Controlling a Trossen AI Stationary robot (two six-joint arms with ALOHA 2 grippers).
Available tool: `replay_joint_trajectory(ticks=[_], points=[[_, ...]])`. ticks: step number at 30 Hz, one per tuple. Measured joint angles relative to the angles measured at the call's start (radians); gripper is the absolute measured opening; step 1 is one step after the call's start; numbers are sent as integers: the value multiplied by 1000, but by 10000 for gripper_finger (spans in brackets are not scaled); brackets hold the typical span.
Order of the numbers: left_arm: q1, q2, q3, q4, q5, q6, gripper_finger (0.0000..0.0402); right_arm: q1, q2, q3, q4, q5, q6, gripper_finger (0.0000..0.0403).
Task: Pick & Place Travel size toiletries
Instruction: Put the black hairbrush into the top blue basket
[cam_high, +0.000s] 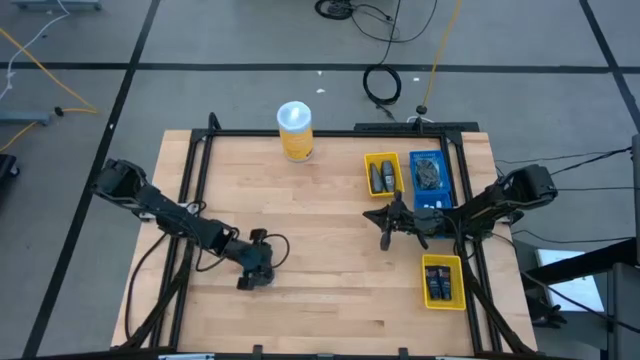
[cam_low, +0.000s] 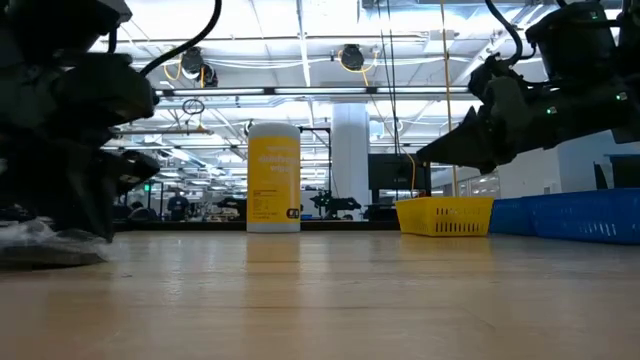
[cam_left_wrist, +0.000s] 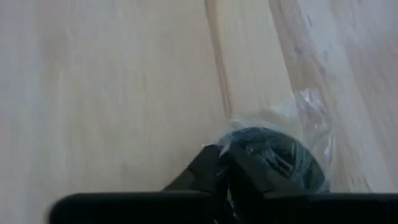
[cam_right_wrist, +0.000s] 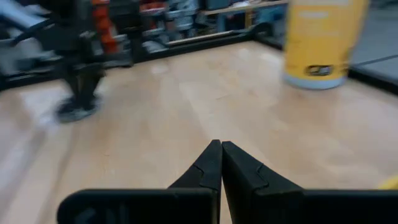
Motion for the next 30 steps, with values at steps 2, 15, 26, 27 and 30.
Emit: replay_joint_trajectory(ticks=[2,15,26,27,30], points=[[10,0,-1,66,-45,26,9,0,0,0,-1,-42,15,4],[132,70,7,676,-337,344,4,2,0,93,-121,-132,167,97],[189,271,125,765,-276,352,6,48,88,388,-464,-132,-59,261],[189,281,134,764,-263,356,8,53,113,400,-467,-132,-80,266],[186,307,161,764,-245,363,10,65,180,433,-461,-145,-101,270]])
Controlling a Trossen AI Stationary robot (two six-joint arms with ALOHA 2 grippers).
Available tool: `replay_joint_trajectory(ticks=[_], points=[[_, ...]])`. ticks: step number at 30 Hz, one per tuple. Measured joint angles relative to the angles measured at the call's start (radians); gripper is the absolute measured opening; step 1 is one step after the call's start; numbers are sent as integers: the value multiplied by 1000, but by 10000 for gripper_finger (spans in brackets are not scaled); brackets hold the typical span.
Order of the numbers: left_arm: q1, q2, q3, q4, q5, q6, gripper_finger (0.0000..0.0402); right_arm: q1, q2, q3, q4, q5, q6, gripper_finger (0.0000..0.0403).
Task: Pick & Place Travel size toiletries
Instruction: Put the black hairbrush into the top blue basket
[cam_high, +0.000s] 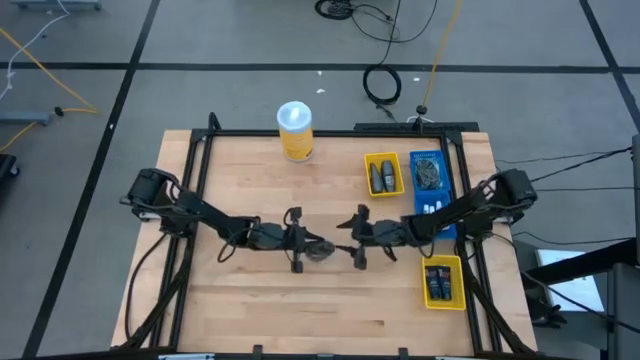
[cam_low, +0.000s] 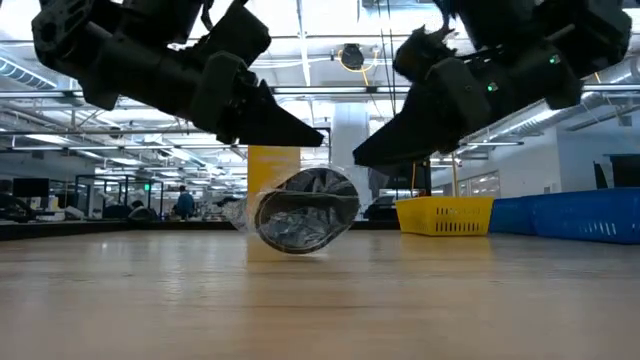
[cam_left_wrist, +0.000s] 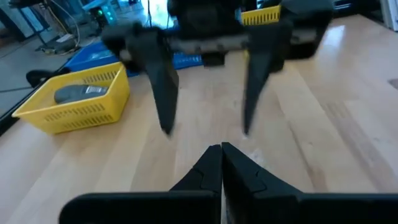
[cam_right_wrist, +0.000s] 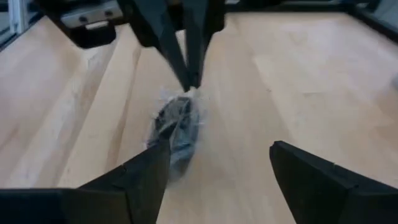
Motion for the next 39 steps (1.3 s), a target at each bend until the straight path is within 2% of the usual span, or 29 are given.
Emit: replay_joint_trajectory(ticks=[5,8,15,17,20,24,26,28,32,35,39], points=[[0,7,16,3,1,4,3,-10,103,70,10,-133,45,245],[0,3,16,2,-2,8,12,-16,129,93,11,-144,46,219],[-3,-5,17,-5,7,15,21,-22,133,103,25,-141,30,110],[-4,-26,17,-56,50,39,29,-22,132,102,32,-141,28,75],[-9,-87,23,-171,41,34,44,-22,131,102,28,-141,17,26],[-21,-213,23,-390,-87,-36,61,-22,100,102,-40,-135,1,23],[-29,-263,22,-499,-147,-113,66,-21,41,102,-139,-92,2,37],[-36,-294,14,-573,-182,-180,66,-21,-53,102,-318,-18,-15,47],[-63,-296,-55,-545,-213,-255,67,-30,-290,148,-752,116,-71,39],[-82,-259,-130,-375,-235,-291,67,-69,-448,236,-1092,172,-86,26],[-96,-177,-224,-69,-269,-289,67,-219,-562,338,-1477,175,-85,28]])
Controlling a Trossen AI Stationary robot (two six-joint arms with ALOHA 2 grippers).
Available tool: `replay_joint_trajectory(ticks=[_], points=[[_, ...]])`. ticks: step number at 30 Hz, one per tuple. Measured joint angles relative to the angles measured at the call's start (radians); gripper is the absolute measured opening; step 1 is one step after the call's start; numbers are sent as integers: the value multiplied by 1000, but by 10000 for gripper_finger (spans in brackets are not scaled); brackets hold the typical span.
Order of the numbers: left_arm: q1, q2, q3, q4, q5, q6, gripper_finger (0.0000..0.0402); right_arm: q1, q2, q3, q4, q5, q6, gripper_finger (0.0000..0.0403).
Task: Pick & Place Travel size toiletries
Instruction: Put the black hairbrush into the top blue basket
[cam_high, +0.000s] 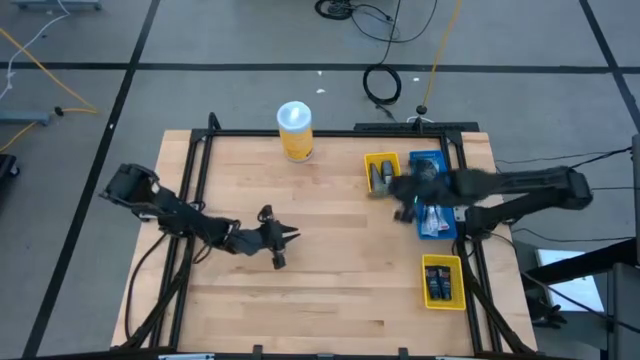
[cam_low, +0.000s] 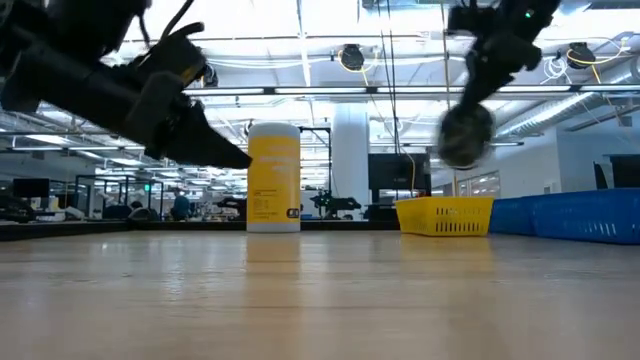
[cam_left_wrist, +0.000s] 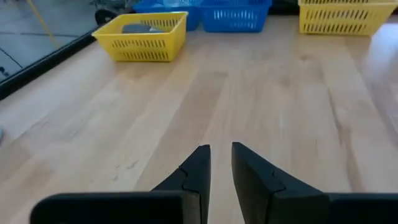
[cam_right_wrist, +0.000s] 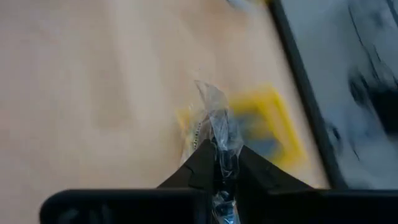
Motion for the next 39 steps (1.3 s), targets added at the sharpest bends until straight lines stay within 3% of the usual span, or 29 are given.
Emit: replay_joint_trajectory(ticks=[4,10,15,21,33,39], points=[[3,82,-20,160,-2,29,67,-209,-41,23,-213,-6,-150,53],[3,157,-12,192,-1,28,67,-467,-10,-3,-216,-146,-494,51],[4,159,-12,190,-1,29,67,-596,36,-4,-247,-162,-583,33],[5,159,-12,190,-1,34,67,-659,44,-4,-319,-161,-654,35],[32,159,-12,188,0,31,67,-674,35,95,-432,-155,-626,35],[30,159,-12,187,20,27,67,-735,53,50,-453,-234,-698,33]])
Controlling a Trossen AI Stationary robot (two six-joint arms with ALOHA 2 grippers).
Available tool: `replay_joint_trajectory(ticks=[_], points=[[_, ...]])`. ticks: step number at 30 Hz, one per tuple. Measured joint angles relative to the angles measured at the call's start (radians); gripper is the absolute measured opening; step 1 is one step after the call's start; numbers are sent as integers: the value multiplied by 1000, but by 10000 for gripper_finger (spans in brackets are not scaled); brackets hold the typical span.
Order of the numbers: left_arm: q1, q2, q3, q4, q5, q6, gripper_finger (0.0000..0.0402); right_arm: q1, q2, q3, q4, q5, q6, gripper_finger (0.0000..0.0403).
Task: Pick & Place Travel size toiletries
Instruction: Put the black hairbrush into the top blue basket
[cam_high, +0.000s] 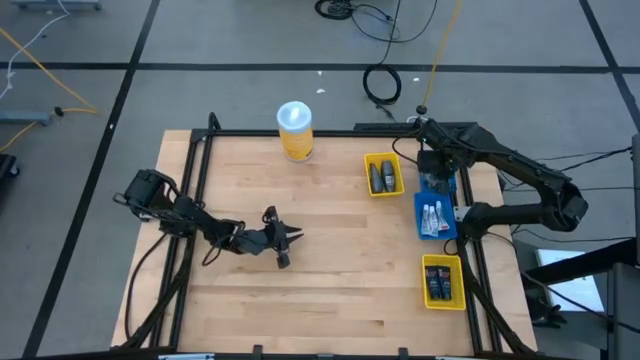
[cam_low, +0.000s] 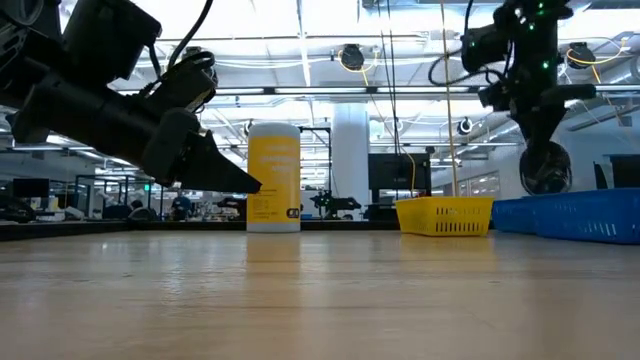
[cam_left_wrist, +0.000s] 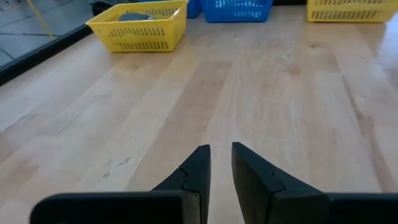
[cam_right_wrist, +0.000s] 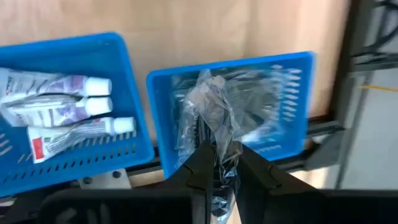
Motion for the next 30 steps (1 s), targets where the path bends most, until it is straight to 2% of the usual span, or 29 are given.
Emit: replay_joint_trajectory(ticks=[4,14,18,26,30], points=[[0,0,0,0,14,0,67,-33,29,-37,25,20,-36,35],[0,0,0,0,15,0,67,-65,66,-77,234,26,-80,47],[0,0,0,0,15,0,67,-91,66,-82,255,26,-31,82],[0,0,0,0,15,-4,67,-100,33,-82,290,25,9,187],[0,0,0,0,15,-5,67,-95,5,-78,288,45,61,221]])
